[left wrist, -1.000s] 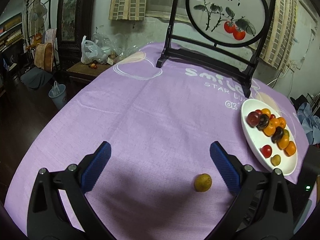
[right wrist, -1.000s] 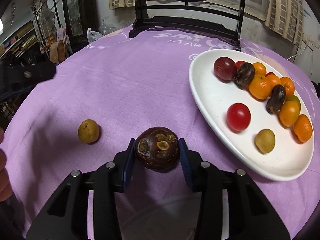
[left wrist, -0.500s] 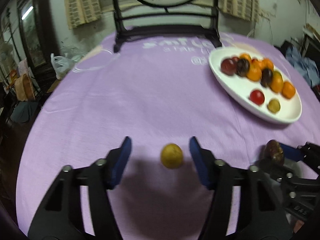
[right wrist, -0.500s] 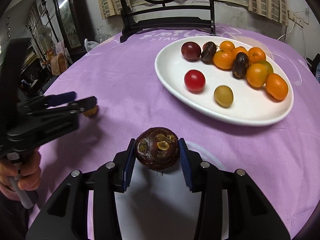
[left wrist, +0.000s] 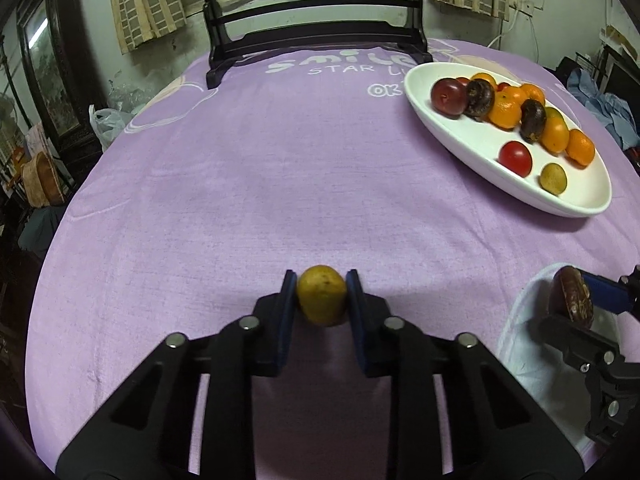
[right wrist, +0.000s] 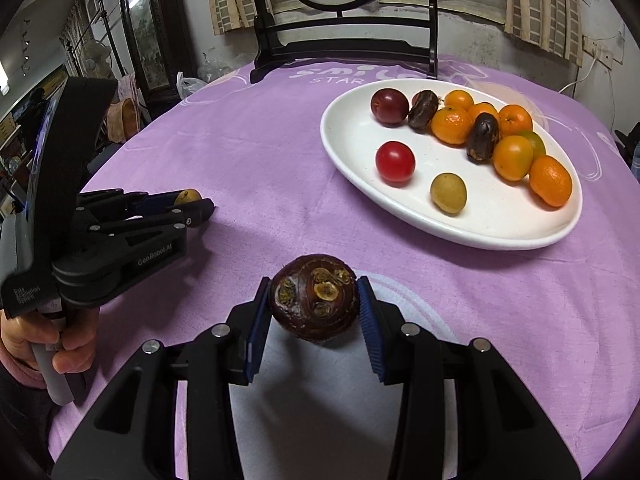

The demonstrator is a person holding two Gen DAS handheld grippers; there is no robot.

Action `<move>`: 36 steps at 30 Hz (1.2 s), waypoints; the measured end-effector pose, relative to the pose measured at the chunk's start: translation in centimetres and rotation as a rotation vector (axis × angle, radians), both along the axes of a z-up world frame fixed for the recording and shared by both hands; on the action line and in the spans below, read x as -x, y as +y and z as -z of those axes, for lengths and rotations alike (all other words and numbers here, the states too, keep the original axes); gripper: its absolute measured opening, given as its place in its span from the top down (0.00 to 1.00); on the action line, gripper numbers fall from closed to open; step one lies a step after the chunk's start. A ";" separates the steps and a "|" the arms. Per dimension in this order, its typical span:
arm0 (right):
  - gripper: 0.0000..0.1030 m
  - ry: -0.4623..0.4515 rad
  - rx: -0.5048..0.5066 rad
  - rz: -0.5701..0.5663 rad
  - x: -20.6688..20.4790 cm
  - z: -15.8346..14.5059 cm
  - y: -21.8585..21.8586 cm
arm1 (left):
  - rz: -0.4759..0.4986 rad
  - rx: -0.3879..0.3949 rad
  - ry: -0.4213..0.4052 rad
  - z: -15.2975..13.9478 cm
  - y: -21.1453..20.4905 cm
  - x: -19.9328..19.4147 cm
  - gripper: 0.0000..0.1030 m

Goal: Organize fruits
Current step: 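Carry both fruits over the white plate and open both grippers to release them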

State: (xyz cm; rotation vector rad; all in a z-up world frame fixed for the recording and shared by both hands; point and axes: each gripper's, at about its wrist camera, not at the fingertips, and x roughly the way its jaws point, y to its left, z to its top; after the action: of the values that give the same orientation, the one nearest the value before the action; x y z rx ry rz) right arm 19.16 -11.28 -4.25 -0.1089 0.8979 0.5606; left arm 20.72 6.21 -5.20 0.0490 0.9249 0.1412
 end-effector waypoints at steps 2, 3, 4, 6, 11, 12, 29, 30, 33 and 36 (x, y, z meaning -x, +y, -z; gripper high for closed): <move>0.59 0.003 0.000 0.007 0.1 0.1 -0.3 | 0.009 -0.043 -0.007 0.1 -0.6 0.1 0.76; 0.59 0.006 -0.001 0.010 0.1 0.2 -0.4 | 0.011 -0.059 -0.011 0.1 -0.8 0.1 0.76; 0.59 0.007 -0.002 0.013 0.2 0.2 -0.6 | 0.013 -0.073 -0.014 0.1 -1.0 0.2 0.76; 0.59 0.005 -0.006 0.017 0.5 0.2 -0.9 | 0.013 -0.085 -0.018 0.0 -1.1 0.2 0.76; 0.59 -0.013 -0.024 0.013 1.4 -0.2 -1.6 | 0.012 -0.086 -0.040 -0.5 -1.5 0.7 0.76; 0.59 -0.016 -0.025 0.010 1.6 -0.3 -1.6 | 0.016 -0.087 -0.045 -0.6 -1.7 0.9 0.76; 0.59 -0.152 -0.179 0.202 -4.4 -5.5 -6.9 | 0.069 0.055 -0.205 -7.4 -6.4 -3.2 0.76; 0.59 -0.159 -0.184 0.217 -5.0 -5.6 -7.2 | 0.071 0.076 -0.215 -7.9 -6.7 -4.1 0.76; 0.59 -0.178 -0.202 0.269 -7.2 -6.1 -8.5 | 0.078 0.091 -0.228 -8.4 -7.5 -6.3 0.76; 0.59 -0.180 -0.196 0.309 -9.8 -5.8 -9.5 | 0.079 0.111 -0.216 -7.7 -8.4 -9.0 0.76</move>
State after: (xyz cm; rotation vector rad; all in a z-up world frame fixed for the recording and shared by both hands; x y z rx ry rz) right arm 28.98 -20.75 1.54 0.1533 0.6639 0.3416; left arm 29.77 -2.22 2.51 -0.0318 0.7128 0.0213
